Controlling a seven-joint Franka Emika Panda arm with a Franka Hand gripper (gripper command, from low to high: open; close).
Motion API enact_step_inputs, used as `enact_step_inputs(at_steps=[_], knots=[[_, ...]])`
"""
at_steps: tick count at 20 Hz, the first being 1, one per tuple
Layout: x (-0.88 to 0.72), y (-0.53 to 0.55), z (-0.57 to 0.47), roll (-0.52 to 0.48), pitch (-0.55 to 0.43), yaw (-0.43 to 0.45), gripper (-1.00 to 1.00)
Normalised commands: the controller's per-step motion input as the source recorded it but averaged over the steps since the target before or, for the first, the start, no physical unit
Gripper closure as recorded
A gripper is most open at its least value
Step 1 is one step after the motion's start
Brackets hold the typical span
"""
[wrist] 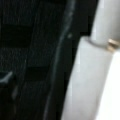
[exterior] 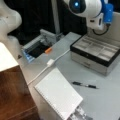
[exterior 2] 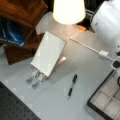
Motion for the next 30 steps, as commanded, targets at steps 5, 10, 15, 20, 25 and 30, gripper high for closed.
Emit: enact_step_inputs(at_steps=[5,10,15,20,25,30], knots=[[0.04,0.24,0.03,0.1,0.07,-0.159,-1.0],[0.01,0.3,0.02,0.088,0.047,-0.178,-1.0],[0.05,0.23,0.0,0.066,0.036,-0.191,-1.0],[0.04,0.11,0.01,0.081,0.072,-0.178,-1.0],[0.01,0.02,0.1,-0.038,0.111,-0.272,-1.0],[-0.09,-0.13,0.16,-0.24,0.174,-0.211,-1.0]])
